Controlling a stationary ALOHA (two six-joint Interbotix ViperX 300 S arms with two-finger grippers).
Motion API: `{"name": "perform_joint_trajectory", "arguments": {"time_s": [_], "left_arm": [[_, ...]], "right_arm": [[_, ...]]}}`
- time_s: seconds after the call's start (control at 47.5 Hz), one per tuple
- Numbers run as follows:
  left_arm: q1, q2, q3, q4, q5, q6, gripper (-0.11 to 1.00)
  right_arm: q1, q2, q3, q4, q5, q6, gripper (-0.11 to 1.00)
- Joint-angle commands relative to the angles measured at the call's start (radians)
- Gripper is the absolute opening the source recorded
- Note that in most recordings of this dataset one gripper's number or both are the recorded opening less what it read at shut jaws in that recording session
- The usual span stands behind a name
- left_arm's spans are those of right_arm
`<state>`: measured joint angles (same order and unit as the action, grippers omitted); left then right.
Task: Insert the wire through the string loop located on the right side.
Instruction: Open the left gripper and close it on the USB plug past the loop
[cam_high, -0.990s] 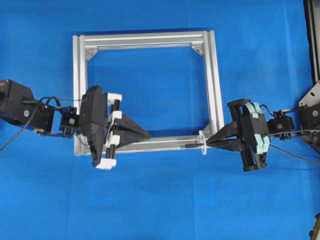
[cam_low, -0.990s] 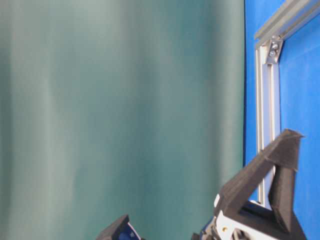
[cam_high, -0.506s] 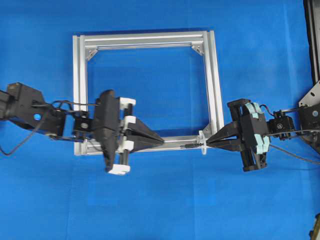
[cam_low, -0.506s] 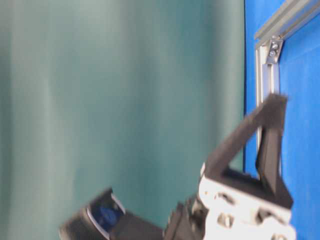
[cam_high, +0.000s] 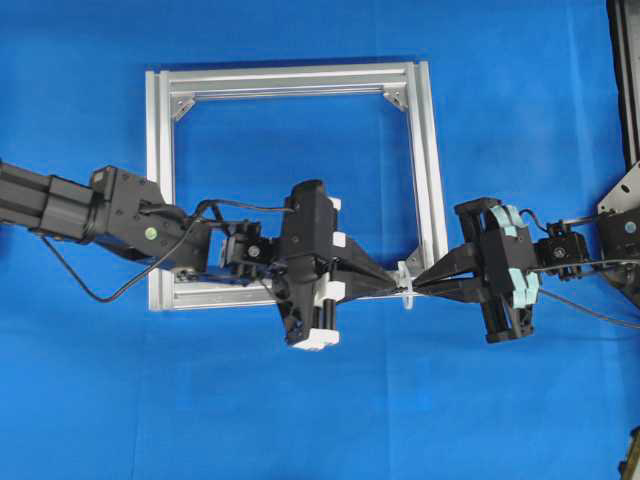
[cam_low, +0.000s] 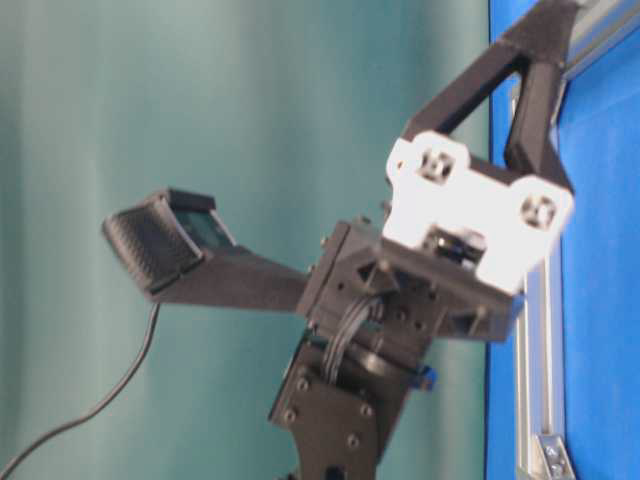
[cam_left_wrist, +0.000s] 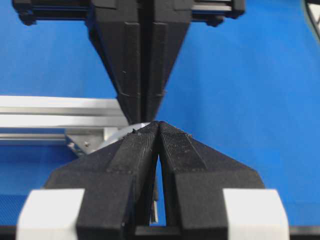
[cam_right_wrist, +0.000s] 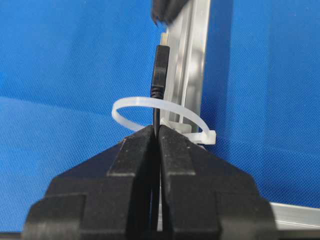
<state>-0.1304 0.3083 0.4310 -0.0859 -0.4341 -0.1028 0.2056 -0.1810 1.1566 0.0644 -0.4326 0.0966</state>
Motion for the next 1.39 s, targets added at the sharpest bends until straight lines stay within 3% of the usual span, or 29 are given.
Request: {"name": "perform_joint_trajectory", "arguments": {"time_s": [0.0,0.463,0.548,0.737,0.822,1.369], "left_arm": [[0.005,-0.017,-0.023,0.003,-0.003,0.005,0.0],[0.0,-0.02,-0.015,0.005,-0.005,0.0,0.03],[-0.006,-0.02,-0.015,0.005,-0.005,-0.005,0.2],[-0.025,-0.018,-0.021,0.005,0.0,-0.003,0.77],[-0.025,-0.018,-0.021,0.005,0.002,-0.008,0.91],[-0.017,-0.002,-0.026,0.005,0.023,-0.006,0.91]], "right_arm": [[-0.002,-0.008,-0.014,0.002,-0.006,-0.002,-0.04],[-0.002,-0.008,-0.014,0.002,-0.008,-0.002,-0.04],[0.0,-0.008,-0.014,0.002,-0.008,-0.002,-0.04],[0.0,-0.008,-0.012,0.002,-0.008,-0.002,-0.04],[-0.002,-0.008,-0.014,0.002,-0.009,-0.002,-0.04],[-0.002,-0.008,-0.015,0.002,-0.009,-0.002,-0.04]]}}
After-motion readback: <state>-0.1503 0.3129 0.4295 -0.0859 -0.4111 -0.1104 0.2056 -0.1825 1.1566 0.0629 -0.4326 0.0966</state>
